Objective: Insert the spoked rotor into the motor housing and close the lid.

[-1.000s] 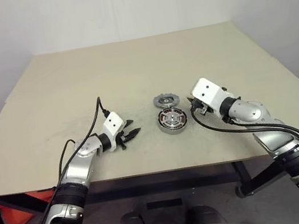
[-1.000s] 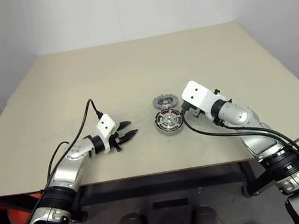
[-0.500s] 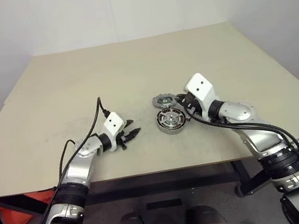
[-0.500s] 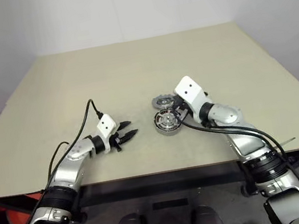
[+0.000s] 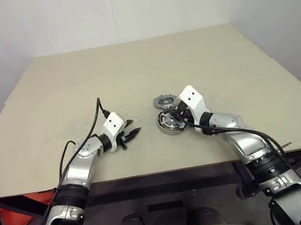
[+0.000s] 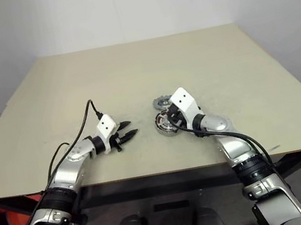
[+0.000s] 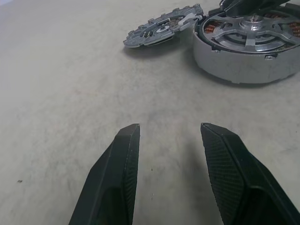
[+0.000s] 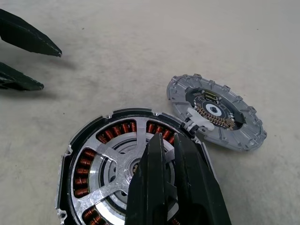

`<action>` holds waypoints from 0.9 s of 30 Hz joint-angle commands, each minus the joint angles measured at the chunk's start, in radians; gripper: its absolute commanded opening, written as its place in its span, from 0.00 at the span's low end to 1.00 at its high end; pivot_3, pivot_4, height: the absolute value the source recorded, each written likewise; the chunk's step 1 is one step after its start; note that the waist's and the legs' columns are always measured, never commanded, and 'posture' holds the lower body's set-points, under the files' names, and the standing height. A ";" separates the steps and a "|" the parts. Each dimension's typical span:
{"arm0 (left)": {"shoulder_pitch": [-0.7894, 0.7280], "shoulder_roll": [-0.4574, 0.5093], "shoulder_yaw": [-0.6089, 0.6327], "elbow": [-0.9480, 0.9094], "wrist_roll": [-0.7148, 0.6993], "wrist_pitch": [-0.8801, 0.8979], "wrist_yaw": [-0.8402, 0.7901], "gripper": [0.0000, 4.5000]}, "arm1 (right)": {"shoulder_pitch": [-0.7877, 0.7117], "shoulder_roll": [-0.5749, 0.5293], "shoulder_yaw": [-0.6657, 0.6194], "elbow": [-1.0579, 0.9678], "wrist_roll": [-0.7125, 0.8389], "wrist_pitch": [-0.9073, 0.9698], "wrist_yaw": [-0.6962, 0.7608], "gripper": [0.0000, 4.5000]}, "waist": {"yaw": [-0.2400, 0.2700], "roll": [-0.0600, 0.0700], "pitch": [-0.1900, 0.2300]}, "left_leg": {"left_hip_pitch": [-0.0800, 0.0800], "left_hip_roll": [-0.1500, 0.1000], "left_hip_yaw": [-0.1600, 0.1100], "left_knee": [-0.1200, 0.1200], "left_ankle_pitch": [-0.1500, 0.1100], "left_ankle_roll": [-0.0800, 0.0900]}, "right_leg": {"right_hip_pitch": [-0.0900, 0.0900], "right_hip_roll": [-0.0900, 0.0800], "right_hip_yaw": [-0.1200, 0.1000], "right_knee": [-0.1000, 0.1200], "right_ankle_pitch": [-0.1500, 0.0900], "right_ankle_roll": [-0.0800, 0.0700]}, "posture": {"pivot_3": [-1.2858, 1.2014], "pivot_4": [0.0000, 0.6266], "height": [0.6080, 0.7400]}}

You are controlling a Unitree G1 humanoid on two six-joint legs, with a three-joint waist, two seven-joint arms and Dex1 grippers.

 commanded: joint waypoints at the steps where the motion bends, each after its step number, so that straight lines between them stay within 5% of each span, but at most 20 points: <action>1: 0.001 0.011 0.026 -0.049 -0.010 -0.003 0.012 0.49 | -0.021 -0.015 -0.028 -0.017 0.008 -0.008 0.026 0.08 | 0.000 0.000 0.000 | 0.001 0.000 0.000 0.000 0.000 0.000 | 0.001 0.000 0.000 0.000 0.000 0.001 | 0.52 0.00 1.00; 20: 0.010 0.008 0.027 -0.050 -0.012 0.000 0.026 0.49 | -0.026 -0.027 -0.031 -0.036 -0.024 -0.067 0.068 0.08 | 0.000 0.000 0.000 | 0.002 0.000 0.000 -0.001 0.000 0.000 | 0.002 0.000 0.000 -0.001 -0.001 0.001 | 0.52 0.00 1.00; 27: -0.002 -0.008 0.021 -0.039 -0.010 -0.001 0.034 0.49 | -0.081 -0.241 0.033 -0.152 -0.052 -0.162 0.331 0.08 | 0.002 0.000 0.000 | 0.001 0.000 0.000 -0.001 0.000 0.001 | 0.001 0.000 0.000 -0.001 0.001 -0.002 | 0.52 0.00 1.00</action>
